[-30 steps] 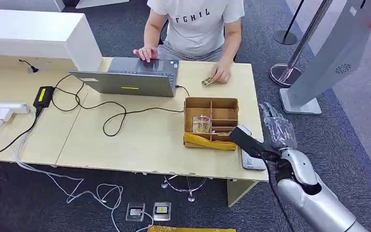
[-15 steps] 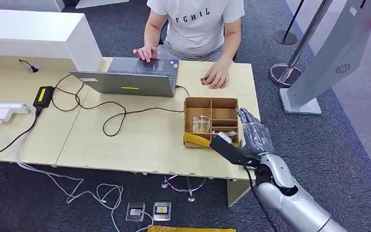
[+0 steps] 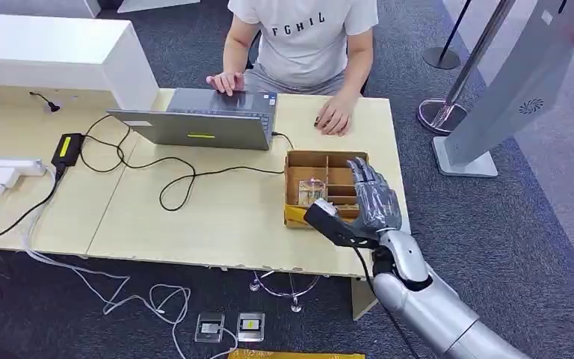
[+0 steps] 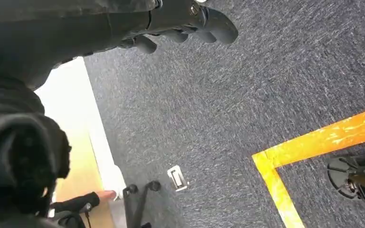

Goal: Pass the card to the sensor for recognition and then transmit it.

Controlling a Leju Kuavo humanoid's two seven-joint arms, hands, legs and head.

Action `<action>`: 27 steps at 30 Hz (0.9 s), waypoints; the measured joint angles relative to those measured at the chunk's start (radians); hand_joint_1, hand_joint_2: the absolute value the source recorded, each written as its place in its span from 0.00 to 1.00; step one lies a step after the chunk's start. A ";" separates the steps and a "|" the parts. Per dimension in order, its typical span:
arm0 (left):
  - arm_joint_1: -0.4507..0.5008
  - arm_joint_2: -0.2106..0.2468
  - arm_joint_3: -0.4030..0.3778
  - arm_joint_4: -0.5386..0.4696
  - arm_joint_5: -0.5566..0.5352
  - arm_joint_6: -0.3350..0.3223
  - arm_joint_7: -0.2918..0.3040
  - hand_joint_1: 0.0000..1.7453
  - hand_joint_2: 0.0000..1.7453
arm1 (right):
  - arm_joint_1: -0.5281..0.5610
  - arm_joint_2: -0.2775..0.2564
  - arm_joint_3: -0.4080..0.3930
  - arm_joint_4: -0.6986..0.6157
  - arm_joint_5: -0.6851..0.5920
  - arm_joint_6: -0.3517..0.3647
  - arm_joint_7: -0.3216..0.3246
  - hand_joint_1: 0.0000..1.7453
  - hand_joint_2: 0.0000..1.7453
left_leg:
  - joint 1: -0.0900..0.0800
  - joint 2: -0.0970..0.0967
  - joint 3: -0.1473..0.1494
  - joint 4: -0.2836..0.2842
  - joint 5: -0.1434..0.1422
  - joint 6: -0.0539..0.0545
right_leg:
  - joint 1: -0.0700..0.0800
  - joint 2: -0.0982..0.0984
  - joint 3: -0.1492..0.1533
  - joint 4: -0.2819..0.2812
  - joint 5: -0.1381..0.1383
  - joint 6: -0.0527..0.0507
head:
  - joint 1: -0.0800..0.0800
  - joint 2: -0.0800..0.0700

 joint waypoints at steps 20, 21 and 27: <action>0.001 0.000 0.014 0.001 -0.013 -0.002 -0.013 0.00 0.00 | -0.002 0.017 0.006 0.094 0.119 0.016 0.019 0.00 1.00 | 0.000 0.000 0.000 0.000 0.000 0.000 | 0.000 0.000 0.000 0.000 0.000 0.000 | 0.000 0.000; 0.001 -0.001 0.015 0.002 -0.005 -0.001 -0.015 0.00 0.00 | -0.002 0.017 0.006 0.097 0.135 0.017 0.022 0.00 1.00 | 0.000 0.000 0.000 0.000 0.000 0.000 | 0.000 0.000 0.000 0.000 0.000 0.000 | 0.000 0.000; 0.002 -0.002 0.026 0.008 0.006 -0.002 -0.019 0.00 0.00 | 0.005 0.019 -0.010 0.119 0.180 0.029 0.030 0.00 1.00 | 0.000 0.000 0.000 0.000 0.000 0.000 | 0.000 0.000 0.000 0.000 0.000 0.000 | 0.000 0.000</action>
